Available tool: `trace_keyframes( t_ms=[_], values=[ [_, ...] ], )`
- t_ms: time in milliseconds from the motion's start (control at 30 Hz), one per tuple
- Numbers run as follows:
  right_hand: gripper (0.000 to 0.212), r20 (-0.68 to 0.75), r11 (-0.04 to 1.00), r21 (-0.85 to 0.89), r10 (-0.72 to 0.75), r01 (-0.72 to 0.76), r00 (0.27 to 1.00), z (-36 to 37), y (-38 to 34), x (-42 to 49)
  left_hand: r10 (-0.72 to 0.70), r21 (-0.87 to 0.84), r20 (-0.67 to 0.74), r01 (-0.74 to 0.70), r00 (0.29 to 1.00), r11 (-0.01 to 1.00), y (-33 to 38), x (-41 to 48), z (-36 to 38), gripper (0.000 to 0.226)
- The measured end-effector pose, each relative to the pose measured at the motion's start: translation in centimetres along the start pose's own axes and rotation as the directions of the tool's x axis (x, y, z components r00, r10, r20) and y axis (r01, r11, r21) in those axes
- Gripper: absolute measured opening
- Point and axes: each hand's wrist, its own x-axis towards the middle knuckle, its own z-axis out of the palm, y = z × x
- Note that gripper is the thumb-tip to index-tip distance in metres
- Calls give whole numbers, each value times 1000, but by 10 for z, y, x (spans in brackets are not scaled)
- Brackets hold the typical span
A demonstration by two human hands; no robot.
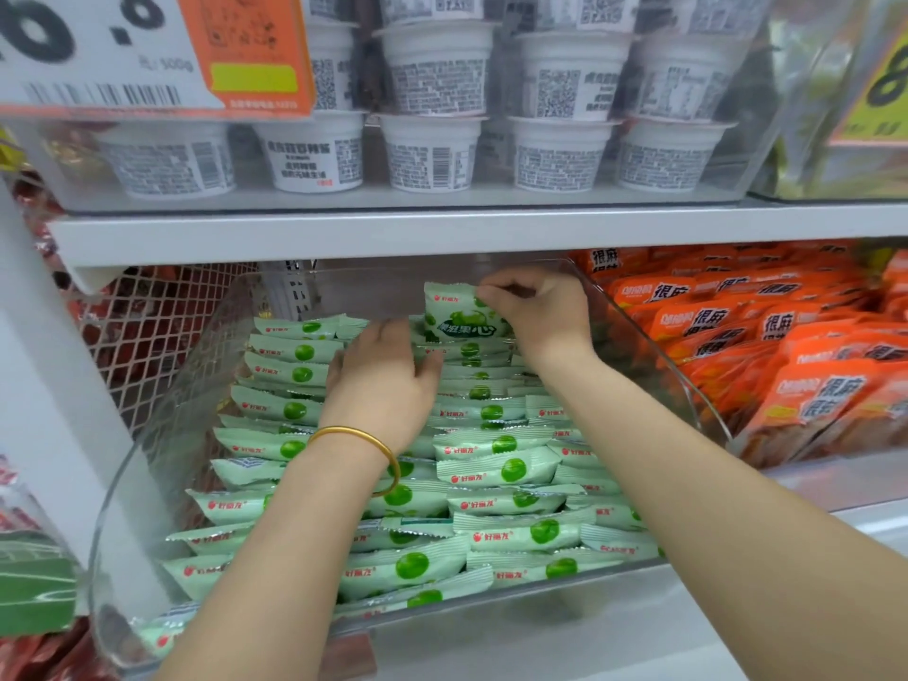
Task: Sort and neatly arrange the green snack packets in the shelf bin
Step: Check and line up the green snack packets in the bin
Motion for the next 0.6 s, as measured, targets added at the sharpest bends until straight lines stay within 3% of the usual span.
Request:
trace_keyframes(
  t_ms=[100, 233, 400, 500, 600],
  values=[
    [22, -58, 990, -35, -138, 136, 989, -13, -13, -27, 26, -188, -167, -57, 986, 980, 4, -8, -8, 66],
    [16, -114, 962, 101, -243, 254, 963, -38, -30, -66, 211, -161, -304, -269, 929, 950, 14, -26, -14, 47],
    [15, -73, 920, 316, -219, 231, 973, -62, -42, -92, 228, -414, -344, -365, 911, 834, 31, -67, -27, 3],
    [23, -2, 918, 349, -198, 187, 980, -70, -41, -101, 164, -556, -356, -349, 920, 754, 40, -84, -36, 12],
    [28, 123, 923, 380, -120, 65, 985, -72, -39, -107, 67, -739, -236, -224, 969, 635, 47, -96, -38, 8]
  ],
)
